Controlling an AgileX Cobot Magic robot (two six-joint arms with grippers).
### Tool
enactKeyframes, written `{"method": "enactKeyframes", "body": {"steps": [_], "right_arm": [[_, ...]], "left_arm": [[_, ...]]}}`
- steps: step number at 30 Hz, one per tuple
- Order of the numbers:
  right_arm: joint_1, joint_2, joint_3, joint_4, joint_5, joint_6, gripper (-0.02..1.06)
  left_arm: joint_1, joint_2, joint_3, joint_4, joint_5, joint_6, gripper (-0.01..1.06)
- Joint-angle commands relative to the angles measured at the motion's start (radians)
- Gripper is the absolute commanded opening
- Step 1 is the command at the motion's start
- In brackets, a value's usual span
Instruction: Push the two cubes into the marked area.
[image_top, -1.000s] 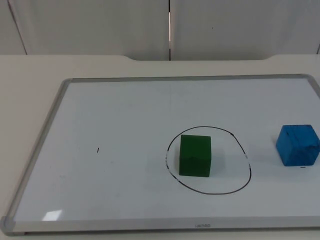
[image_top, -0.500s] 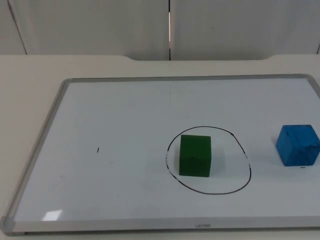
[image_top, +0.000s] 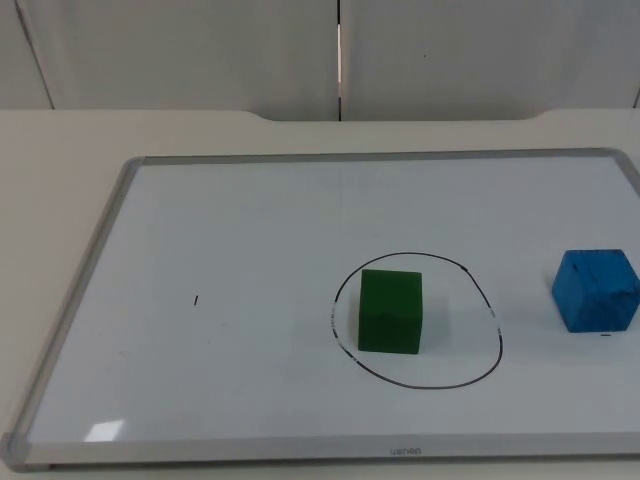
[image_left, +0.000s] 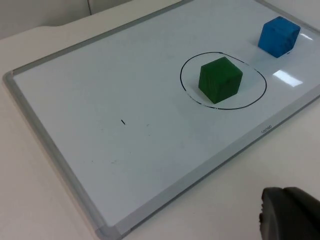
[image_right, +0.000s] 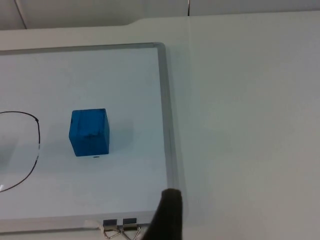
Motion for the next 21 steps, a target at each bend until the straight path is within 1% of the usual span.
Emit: {"method": "enactKeyframes", "body": {"steps": [1,6,10,11,15,16,18,19,21], "right_arm": [[-0.004,-0.004,0.001,-0.005,-0.002,0.003,0.73],[-0.004,0.006,-0.007,-0.005,-0.004,0.012,0.73],[-0.004,0.162,-0.056,-0.005,-0.020,0.018,0.73],[-0.004,0.162,-0.056,-0.005,-0.020,0.018,0.73],[-0.004,0.399,-0.136,-0.005,-0.041,0.048,0.73],[-0.004,0.399,-0.136,-0.005,-0.041,0.048,0.73],[-0.004,0.529,-0.177,-0.007,-0.054,0.048,0.73],[-0.004,0.637,-0.201,-0.008,-0.081,0.048,0.73],[-0.004,0.781,-0.234,-0.008,-0.115,0.048,0.73]], "left_arm": [[-0.002,-0.003,0.005,0.002,-0.012,-0.007,0.00],[-0.002,-0.003,0.005,0.002,-0.012,-0.007,0.00],[-0.002,-0.003,0.005,0.002,-0.012,-0.007,0.00],[-0.002,-0.003,0.005,0.002,-0.012,-0.007,0.00],[-0.002,-0.003,0.005,0.002,-0.012,-0.007,0.00],[-0.002,-0.003,0.005,0.002,-0.012,-0.007,0.00],[-0.002,-0.003,0.005,0.002,-0.012,-0.007,0.00],[-0.002,-0.003,0.005,0.002,-0.012,-0.007,0.00],[-0.002,-0.003,0.005,0.002,-0.012,-0.007,0.00]]}}
